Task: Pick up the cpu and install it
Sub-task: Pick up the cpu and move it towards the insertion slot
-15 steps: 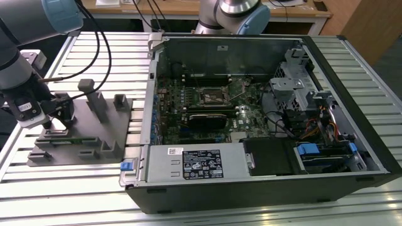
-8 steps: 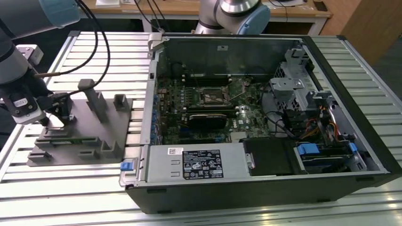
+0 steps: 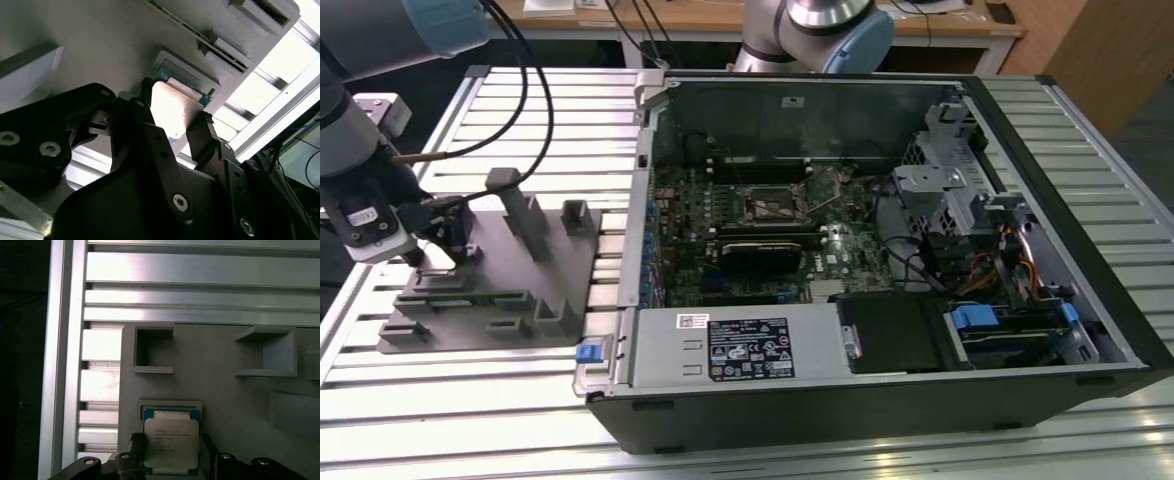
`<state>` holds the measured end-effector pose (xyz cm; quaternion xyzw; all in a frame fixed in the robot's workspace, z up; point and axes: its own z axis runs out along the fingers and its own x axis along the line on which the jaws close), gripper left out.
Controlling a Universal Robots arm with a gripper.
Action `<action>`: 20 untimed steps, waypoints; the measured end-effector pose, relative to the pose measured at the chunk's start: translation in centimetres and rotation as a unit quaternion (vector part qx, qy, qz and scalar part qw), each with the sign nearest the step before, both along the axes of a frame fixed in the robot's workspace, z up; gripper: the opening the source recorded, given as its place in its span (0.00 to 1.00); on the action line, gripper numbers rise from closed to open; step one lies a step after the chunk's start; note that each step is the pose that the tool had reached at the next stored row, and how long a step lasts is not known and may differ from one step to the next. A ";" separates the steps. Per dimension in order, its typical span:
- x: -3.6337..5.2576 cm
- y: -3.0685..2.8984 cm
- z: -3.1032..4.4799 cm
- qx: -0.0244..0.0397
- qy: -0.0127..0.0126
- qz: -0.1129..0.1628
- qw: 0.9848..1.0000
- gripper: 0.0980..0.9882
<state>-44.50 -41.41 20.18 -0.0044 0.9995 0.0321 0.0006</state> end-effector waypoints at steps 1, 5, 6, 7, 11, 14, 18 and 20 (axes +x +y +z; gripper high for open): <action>0.00 0.00 0.00 0.000 0.000 0.000 1.000 0.48; -0.01 -0.01 0.15 0.000 0.000 0.000 1.000 0.48; 0.00 -0.01 0.22 0.000 0.000 0.000 1.000 0.48; 0.00 0.00 0.32 0.000 0.000 0.000 1.000 0.48; 0.00 0.00 0.48 0.000 0.000 0.000 1.000 0.48; 0.00 0.00 0.63 0.000 0.000 0.000 1.000 0.48; 0.00 0.00 0.80 0.000 0.000 0.000 1.000 0.48; 0.00 0.00 0.88 0.000 0.000 0.000 1.000 0.48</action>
